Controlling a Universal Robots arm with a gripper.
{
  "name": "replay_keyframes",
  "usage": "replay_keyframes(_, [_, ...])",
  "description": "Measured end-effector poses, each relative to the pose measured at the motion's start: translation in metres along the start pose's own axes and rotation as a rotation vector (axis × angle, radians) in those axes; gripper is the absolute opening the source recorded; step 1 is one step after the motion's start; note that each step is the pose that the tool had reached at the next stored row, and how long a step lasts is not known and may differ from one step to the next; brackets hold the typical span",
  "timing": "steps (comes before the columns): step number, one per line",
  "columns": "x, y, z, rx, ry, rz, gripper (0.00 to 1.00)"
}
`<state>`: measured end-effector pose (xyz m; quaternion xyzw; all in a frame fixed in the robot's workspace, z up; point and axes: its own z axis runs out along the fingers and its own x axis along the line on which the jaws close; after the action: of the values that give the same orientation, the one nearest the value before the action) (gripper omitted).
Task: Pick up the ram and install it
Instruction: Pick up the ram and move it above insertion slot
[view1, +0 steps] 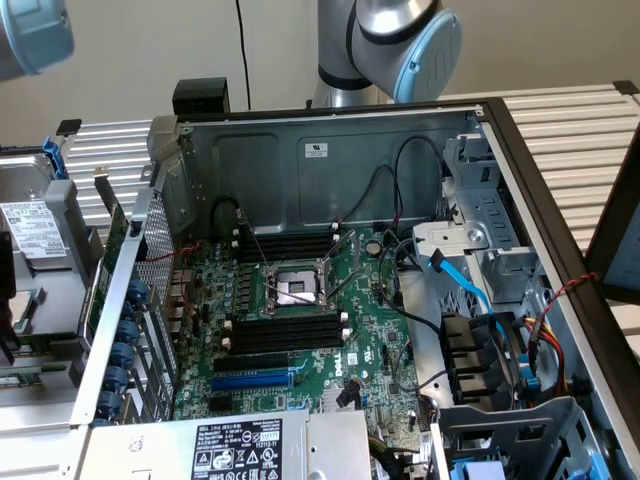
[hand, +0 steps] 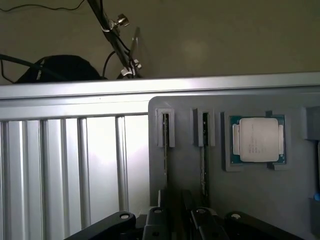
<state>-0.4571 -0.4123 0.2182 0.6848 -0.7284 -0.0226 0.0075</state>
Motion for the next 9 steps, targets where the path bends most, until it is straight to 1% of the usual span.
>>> replay_keyframes(7, [0.0018, 0.0, 0.0009, 0.0001, 0.0, 0.0, 0.24])
replay_keyframes(9, [0.0043, 0.0, 0.0016, 0.0001, -0.0001, 0.0, 0.24])
